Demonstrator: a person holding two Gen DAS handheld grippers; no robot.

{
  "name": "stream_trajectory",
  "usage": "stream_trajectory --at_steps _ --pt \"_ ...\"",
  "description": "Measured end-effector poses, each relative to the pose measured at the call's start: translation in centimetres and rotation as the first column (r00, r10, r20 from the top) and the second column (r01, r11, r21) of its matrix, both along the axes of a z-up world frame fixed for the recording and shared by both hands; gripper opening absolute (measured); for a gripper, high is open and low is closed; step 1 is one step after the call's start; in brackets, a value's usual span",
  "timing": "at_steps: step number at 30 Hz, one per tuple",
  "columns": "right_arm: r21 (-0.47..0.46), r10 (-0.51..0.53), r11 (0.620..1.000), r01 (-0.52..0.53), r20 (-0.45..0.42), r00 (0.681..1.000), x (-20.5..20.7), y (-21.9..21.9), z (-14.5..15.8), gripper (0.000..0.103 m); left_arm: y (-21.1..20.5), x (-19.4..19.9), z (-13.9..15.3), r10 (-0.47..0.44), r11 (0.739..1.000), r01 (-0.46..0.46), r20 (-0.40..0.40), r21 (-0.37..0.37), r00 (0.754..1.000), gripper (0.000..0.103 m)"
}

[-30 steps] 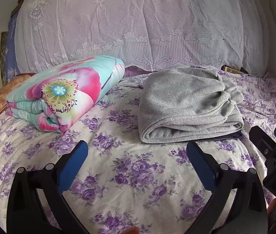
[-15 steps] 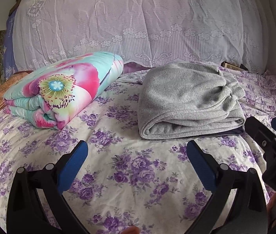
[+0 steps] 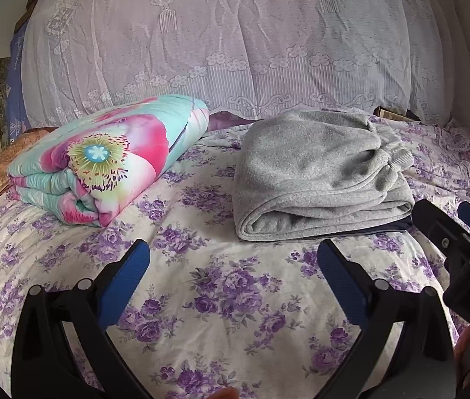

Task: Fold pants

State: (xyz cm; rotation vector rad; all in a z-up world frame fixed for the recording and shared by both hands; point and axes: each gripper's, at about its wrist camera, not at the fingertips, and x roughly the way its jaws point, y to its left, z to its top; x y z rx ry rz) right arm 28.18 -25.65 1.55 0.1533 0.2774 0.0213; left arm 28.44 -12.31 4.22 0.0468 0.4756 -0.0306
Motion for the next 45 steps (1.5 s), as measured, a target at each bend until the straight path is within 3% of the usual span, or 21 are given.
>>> stream_trajectory --at_steps 45 --pt "0.006 -0.002 1.000 0.002 0.004 1.000 -0.19 0.03 0.11 0.100 -0.76 -0.89 0.55 -0.014 1.000 0.014 0.014 0.004 1.000 0.098"
